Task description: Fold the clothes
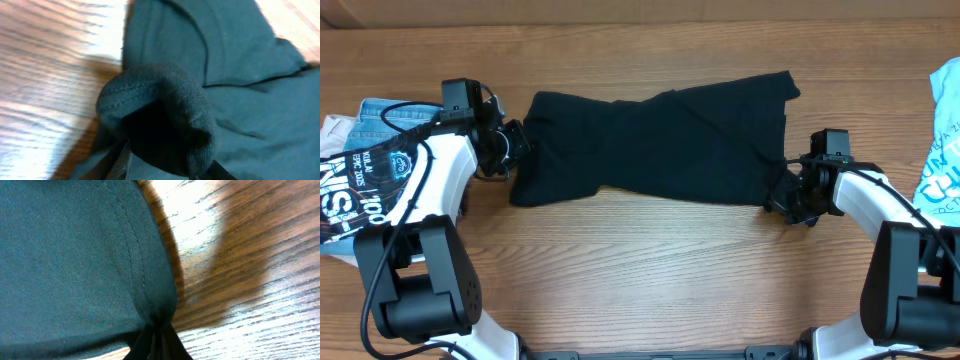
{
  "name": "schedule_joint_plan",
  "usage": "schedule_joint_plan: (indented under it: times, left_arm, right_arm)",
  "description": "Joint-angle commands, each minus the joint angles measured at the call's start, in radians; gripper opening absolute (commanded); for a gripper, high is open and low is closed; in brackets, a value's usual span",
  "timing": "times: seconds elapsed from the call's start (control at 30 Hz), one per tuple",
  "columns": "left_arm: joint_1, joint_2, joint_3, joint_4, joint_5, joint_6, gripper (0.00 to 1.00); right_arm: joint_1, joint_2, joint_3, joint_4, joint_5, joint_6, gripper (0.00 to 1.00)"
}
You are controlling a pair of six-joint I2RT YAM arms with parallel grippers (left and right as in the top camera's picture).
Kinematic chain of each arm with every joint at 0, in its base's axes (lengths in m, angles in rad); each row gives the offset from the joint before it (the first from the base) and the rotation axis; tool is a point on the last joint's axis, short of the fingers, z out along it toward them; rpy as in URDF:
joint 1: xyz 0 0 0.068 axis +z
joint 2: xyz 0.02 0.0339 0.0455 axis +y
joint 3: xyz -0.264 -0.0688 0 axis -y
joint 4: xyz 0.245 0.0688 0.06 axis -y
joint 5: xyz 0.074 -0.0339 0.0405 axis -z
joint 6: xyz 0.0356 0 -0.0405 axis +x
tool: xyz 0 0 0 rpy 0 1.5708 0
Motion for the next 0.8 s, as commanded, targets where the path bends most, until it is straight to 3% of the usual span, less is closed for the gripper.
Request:
schedule_joint_plan:
  times: [0.0, 0.43, 0.77]
  left_arm:
    - [-0.008, -0.041, 0.018, 0.027, 0.055, 0.026, 0.39]
    - [-0.007, -0.068, 0.043, 0.105, 0.029, 0.035, 0.43]
    - [-0.04, -0.068, 0.04, 0.009, -0.005, 0.068, 0.43]
  right_arm:
    - [-0.001, 0.036, -0.027, 0.0, 0.101, 0.004, 0.04]
    - [-0.001, 0.036, -0.027, 0.001, 0.101, 0.004, 0.04]
    - [-0.001, 0.036, -0.027, 0.0, 0.101, 0.004, 0.04]
